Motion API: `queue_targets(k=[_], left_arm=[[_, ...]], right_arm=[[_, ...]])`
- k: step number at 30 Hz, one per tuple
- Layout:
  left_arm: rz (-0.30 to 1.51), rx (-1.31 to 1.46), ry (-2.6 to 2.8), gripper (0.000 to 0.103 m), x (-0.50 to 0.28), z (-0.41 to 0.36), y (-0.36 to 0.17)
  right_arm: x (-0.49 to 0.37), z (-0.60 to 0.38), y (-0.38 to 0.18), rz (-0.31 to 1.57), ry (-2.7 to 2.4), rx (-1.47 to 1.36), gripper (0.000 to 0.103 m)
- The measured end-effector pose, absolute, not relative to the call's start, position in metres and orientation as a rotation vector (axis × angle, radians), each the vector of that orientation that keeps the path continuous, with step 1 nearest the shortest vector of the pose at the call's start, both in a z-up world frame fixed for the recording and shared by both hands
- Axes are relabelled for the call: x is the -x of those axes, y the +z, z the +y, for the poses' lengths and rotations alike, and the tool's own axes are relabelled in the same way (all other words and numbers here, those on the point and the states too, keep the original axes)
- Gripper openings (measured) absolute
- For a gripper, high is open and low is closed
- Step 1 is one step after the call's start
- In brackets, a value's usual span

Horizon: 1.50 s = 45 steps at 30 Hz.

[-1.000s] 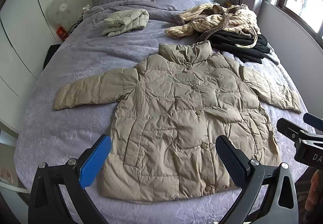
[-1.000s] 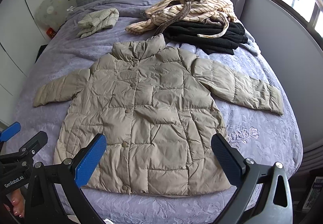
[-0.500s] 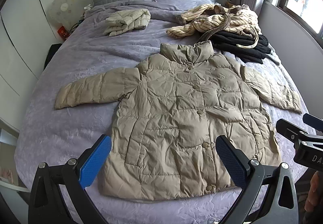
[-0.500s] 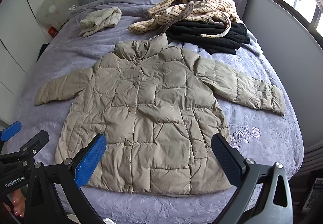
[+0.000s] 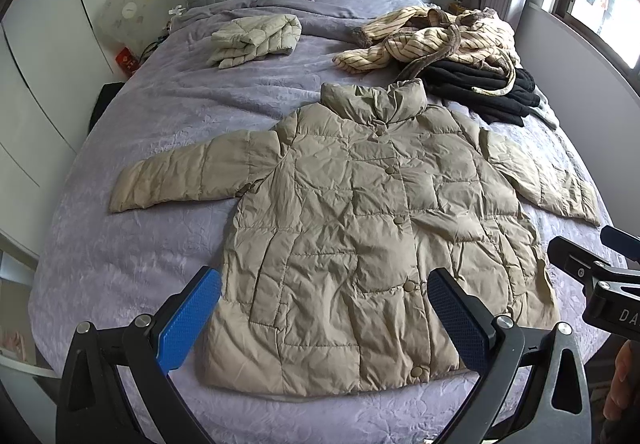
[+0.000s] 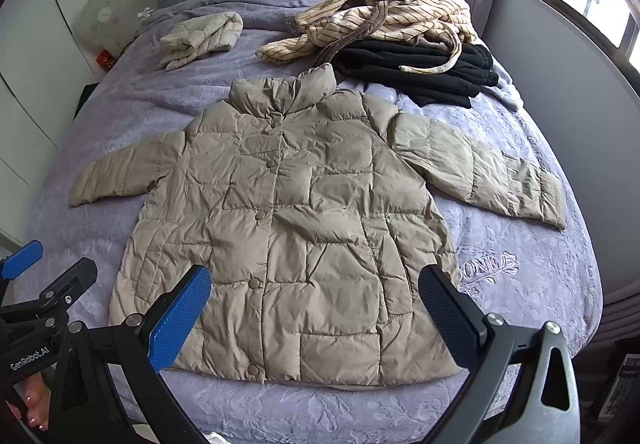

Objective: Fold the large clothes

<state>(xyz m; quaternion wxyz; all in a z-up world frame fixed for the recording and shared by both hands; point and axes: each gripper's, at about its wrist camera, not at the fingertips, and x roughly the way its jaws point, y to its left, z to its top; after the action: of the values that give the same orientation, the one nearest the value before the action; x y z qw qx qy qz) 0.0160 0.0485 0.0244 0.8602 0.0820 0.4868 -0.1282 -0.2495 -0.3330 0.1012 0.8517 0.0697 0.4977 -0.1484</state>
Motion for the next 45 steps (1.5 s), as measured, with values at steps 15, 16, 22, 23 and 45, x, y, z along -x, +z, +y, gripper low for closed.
queue_targets(k=[15, 16, 22, 23, 45], left_arm=[[1.022, -0.172, -0.269, 0.103, -0.015, 0.050, 0.025], [1.022, -0.172, -0.269, 0.103, -0.015, 0.050, 0.025], [1.022, -0.171, -0.269, 0.103, -0.016, 0.048, 0.025], [1.022, -0.171, -0.268, 0.103, -0.016, 0.048, 0.025], [1.115, -0.095, -0.289, 0.103, -0.036, 0.081, -0.002]], right_arm=[[0.247, -0.332, 0.100, 1.049, -0.313, -0.145, 0.103], [0.247, -0.331, 0.100, 1.049, -0.314, -0.145, 0.103], [0.245, -0.332, 0.099, 1.050, -0.313, -0.144, 0.103], [0.246, -0.332, 0.099, 1.051, -0.312, -0.144, 0.103], [0.211, -0.316, 0.077, 1.174, -0.320, -0.137, 0.103]])
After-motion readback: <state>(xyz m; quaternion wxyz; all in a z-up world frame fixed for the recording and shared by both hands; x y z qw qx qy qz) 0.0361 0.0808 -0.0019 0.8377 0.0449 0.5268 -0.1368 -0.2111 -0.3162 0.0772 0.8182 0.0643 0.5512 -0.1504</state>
